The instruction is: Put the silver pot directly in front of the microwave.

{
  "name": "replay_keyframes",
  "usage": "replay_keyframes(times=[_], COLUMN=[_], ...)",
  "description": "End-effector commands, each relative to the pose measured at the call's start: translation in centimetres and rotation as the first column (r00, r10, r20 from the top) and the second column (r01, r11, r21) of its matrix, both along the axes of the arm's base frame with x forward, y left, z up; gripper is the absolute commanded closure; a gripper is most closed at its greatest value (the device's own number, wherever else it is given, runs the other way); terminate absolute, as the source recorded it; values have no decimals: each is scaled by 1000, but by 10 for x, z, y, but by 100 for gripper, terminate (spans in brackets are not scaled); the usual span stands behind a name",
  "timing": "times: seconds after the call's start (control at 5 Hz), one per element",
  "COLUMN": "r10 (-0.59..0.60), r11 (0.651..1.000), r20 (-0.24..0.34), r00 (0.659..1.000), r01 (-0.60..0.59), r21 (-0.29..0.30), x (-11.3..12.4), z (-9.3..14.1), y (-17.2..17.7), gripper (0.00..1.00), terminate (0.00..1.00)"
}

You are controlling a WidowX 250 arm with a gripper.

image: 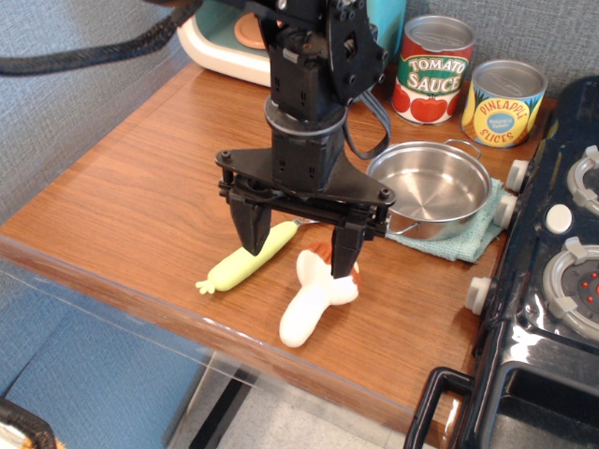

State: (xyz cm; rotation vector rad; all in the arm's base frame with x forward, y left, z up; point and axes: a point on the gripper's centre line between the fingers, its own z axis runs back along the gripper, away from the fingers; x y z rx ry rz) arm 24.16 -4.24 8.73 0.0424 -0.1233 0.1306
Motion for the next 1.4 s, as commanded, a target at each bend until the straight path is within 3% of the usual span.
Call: replay_keyframes(times=[0.0,0.2,0.6,0.8,1.2], r10=[0,38,59,70,66], r11=[1000,999,998,997,998], r20=[0,23,62,74,46], r00=[1000,999,996,995,997], r01=[0,-38,-58,-69,-66], r21=[0,-28,-27,-19,-3], x=[0,35,104,133,169], z=[0,4,6,-4,-42], y=[0,4,3,2,-5], gripper=[0,0,0,0,0], terminate=[0,0,0,0,0])
